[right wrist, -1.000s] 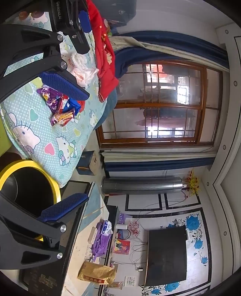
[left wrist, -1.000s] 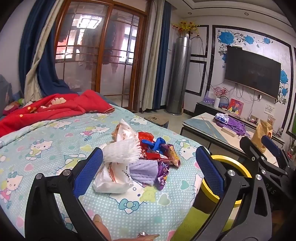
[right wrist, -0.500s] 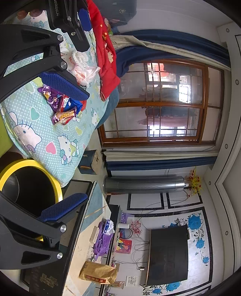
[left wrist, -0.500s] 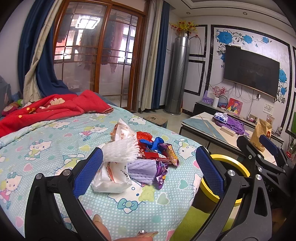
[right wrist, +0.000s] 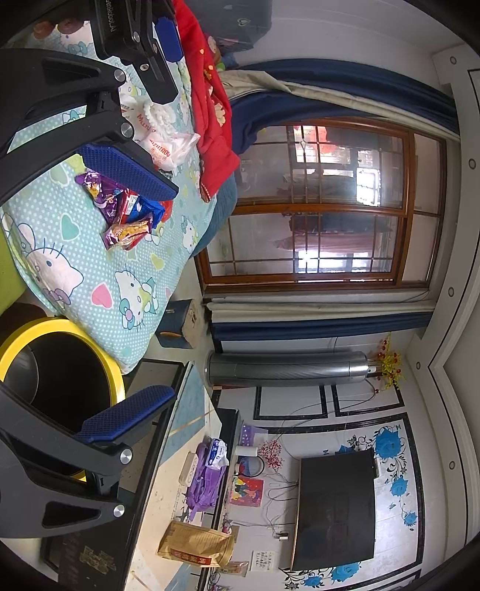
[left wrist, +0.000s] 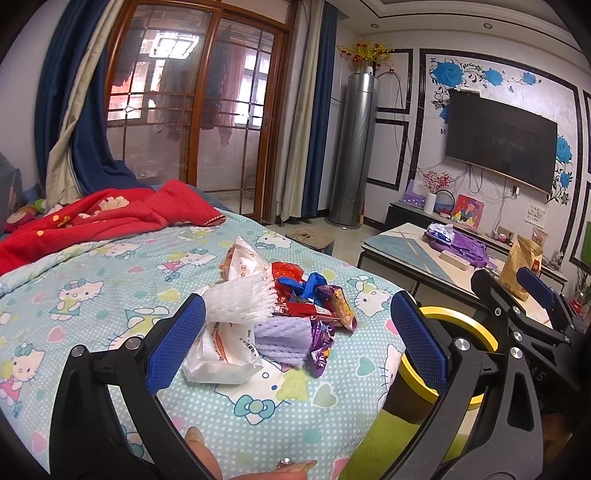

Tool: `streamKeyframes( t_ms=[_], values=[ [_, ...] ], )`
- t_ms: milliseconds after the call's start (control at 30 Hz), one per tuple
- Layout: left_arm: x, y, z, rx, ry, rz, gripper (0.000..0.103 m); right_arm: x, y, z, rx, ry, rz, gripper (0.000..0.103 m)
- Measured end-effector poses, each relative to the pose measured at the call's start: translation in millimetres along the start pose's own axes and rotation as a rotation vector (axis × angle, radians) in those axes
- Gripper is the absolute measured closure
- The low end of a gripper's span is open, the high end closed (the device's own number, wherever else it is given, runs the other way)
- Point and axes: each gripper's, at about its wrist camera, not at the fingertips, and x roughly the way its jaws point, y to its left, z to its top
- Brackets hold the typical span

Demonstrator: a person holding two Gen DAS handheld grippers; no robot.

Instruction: Collect trash

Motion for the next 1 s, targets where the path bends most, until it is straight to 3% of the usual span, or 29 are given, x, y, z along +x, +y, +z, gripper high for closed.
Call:
streamKeyframes(
  t_ms=[633, 1000],
  values=[
    [2.0, 3.6, -5.3, -0.006, 0.009, 0.008, 0.011, 10.5, 2.3, -7.6, -0.005, 0.002, 0.020, 0.006],
    [7.6, 32.5, -0.7, -0.075, 0.039, 0.065, 0.011, 12.5, 27.6, -1.2, -0.087, 0.041, 0.162, 0.006]
  ],
)
